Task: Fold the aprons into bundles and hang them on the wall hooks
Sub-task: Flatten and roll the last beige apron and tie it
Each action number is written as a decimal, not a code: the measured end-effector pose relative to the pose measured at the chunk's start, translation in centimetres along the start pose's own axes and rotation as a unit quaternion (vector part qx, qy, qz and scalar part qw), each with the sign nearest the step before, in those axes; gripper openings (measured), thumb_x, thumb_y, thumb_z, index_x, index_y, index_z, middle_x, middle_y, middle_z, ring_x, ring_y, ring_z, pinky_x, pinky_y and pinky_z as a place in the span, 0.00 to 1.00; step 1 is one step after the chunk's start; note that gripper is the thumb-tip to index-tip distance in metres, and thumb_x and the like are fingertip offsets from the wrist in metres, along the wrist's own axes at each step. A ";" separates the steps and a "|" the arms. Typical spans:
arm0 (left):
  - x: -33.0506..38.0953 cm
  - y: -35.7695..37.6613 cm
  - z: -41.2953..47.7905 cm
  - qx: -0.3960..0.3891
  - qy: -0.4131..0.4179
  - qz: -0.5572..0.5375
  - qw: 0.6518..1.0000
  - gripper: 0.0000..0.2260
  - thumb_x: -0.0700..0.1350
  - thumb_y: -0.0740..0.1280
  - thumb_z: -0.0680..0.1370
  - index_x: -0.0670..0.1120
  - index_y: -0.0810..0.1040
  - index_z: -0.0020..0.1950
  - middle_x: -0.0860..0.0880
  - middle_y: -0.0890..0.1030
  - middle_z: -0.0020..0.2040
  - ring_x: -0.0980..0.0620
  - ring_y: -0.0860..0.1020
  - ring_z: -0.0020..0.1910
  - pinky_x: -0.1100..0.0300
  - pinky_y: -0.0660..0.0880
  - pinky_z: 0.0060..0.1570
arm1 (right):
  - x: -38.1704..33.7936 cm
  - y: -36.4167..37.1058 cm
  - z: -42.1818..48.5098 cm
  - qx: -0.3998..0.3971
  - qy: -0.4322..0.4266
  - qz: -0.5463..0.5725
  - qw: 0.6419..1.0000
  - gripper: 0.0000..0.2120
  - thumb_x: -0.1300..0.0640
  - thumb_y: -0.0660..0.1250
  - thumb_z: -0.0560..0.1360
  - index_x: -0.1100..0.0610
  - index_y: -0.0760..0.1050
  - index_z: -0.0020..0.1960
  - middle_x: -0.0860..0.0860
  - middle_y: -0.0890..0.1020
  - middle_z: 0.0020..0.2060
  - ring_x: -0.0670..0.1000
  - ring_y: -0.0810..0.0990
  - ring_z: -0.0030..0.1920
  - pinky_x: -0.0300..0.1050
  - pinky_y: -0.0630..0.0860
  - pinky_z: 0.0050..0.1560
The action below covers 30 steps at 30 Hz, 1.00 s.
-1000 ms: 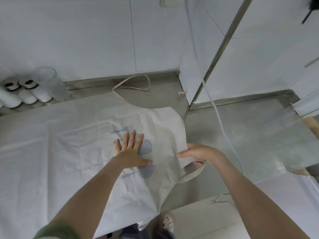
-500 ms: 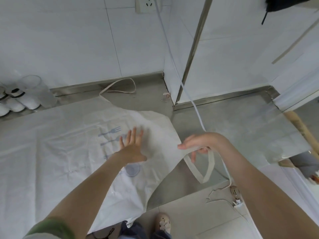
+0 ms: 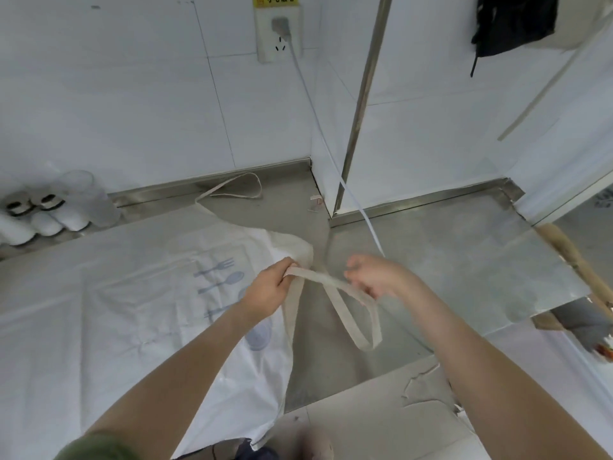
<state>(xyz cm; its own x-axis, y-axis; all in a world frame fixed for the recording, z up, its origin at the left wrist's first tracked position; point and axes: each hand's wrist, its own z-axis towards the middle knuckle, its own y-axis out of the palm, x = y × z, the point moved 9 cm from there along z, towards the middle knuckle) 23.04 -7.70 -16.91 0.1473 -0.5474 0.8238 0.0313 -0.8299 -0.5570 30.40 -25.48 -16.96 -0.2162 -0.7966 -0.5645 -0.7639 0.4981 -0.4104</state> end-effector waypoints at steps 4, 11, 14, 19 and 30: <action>-2.0 -1.0 -1.7 -0.043 -0.018 -0.004 0.999 0.10 0.37 0.56 0.78 0.46 0.76 0.52 0.50 0.80 0.46 0.53 0.76 0.46 0.52 0.73 0.53 | 3.6 4.1 1.3 0.023 0.073 -0.077 0.994 0.15 0.58 0.69 0.75 0.60 0.67 0.57 0.58 0.77 0.35 0.55 0.77 0.28 0.45 0.74 0.21; -5.3 0.4 -4.7 -0.181 -0.108 -0.108 0.971 0.42 0.52 0.72 0.75 0.63 0.45 0.77 0.60 0.59 0.73 0.61 0.58 0.72 0.63 0.60 0.68 | 4.5 5.8 3.1 0.127 0.080 -0.039 0.988 0.09 0.70 0.56 0.74 0.64 0.70 0.37 0.60 0.77 0.27 0.53 0.77 0.20 0.42 0.74 0.20; -7.3 1.9 -5.2 -0.222 -0.141 -0.045 0.964 0.42 0.67 0.66 0.73 0.61 0.44 0.78 0.59 0.51 0.76 0.59 0.49 0.76 0.52 0.51 0.75 | 4.0 2.2 3.2 0.261 0.065 0.033 0.962 0.09 0.68 0.57 0.76 0.68 0.72 0.53 0.66 0.81 0.46 0.64 0.83 0.45 0.55 0.81 0.46; -9.4 2.5 -4.6 -0.226 -0.090 0.296 0.924 0.31 0.67 0.53 0.76 0.58 0.57 0.77 0.50 0.49 0.79 0.47 0.46 0.78 0.47 0.47 0.75 | 1.7 -0.2 3.1 0.296 0.016 -0.001 0.955 0.39 0.65 0.59 0.74 0.58 0.40 0.78 0.60 0.67 0.71 0.61 0.71 0.67 0.53 0.71 0.63; -15.7 -1.8 -8.5 -0.080 -0.228 0.319 0.917 0.36 0.69 0.49 0.77 0.57 0.36 0.77 0.50 0.34 0.78 0.47 0.35 0.77 0.39 0.39 0.73 | -4.9 17.7 6.5 0.004 -0.210 -0.354 0.911 0.31 0.48 0.52 0.82 0.47 0.40 0.78 0.48 0.44 0.78 0.48 0.42 0.78 0.48 0.41 0.75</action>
<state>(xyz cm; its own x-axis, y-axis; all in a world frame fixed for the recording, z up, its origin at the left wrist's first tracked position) 12.31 1.51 -27.95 0.4844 -0.8547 0.1868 -0.3448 -0.3827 -0.8571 21.87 -10.56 -26.10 0.5819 -0.7188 -0.3804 -0.6167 -0.0851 -0.7826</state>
